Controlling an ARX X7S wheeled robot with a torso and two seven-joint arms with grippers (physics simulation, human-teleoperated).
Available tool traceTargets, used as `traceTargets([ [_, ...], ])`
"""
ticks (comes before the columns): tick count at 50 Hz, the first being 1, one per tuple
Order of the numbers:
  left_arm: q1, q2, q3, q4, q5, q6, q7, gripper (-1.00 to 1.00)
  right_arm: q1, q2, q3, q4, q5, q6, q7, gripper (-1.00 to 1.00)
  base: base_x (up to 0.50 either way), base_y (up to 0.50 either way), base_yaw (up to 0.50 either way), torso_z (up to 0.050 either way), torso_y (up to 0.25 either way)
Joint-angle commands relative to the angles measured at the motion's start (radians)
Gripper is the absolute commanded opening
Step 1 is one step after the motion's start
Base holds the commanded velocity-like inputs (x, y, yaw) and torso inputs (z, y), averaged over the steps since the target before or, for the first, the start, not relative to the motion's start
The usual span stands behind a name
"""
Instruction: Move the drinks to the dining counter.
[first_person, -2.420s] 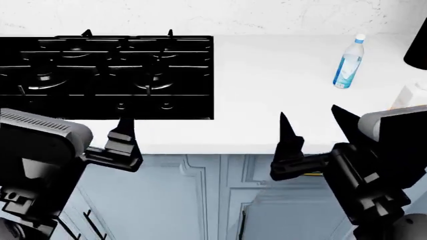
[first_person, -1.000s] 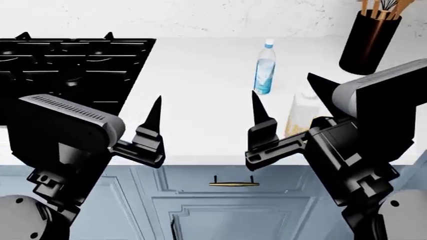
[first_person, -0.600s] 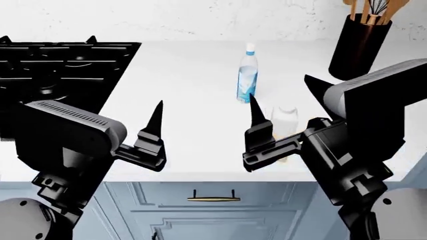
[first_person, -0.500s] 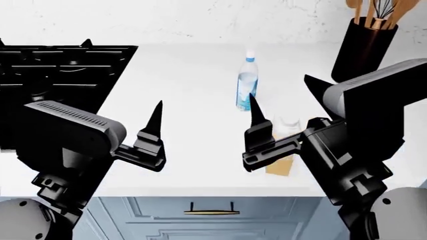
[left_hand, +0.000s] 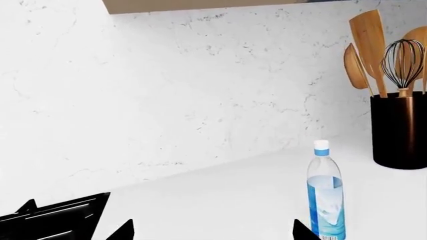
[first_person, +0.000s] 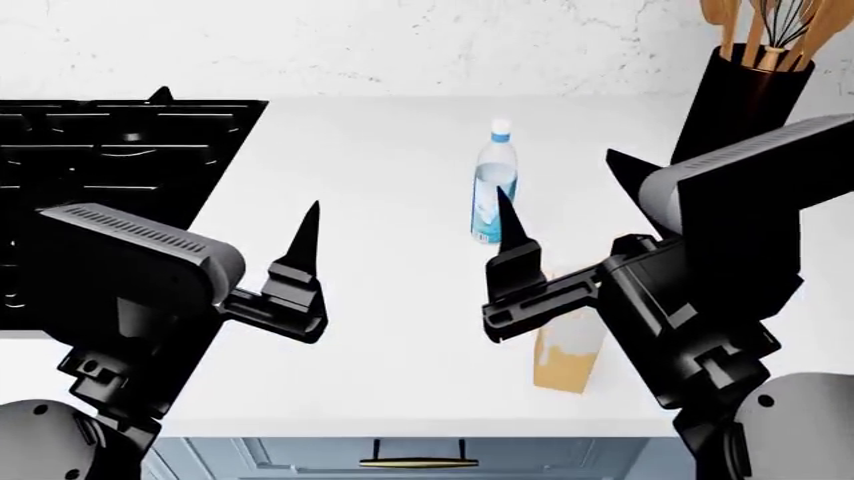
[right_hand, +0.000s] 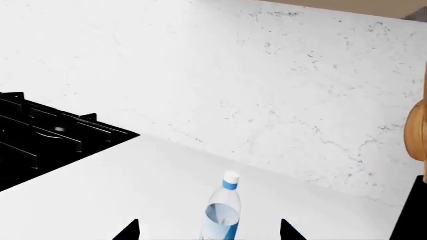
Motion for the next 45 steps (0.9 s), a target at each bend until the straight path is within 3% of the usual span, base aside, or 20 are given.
traceTargets([
  [1, -0.002, 0.001, 0.006, -0.004, 0.0, 0.003, -0.001, 1.0, 0.001, 0.015, -0.001, -0.002, 0.019, -0.022, 0.024, 1.0, 0.0, 0.0, 0.0, 0.0, 0.0],
  [14, -0.011, 0.0, 0.013, -0.004, -0.004, 0.003, -0.005, 1.0, 0.086, 0.13, -0.105, 0.071, 0.382, -0.199, 0.367, 1.0, 0.0, 0.0, 0.0, 0.0, 0.0],
  [45, 0.009, -0.004, 0.017, -0.017, 0.01, 0.031, 0.005, 1.0, 0.024, 0.203, -0.253, 0.159, 0.458, -0.257, 0.442, 1.0, 0.0, 0.0, 0.0, 0.0, 0.0],
])
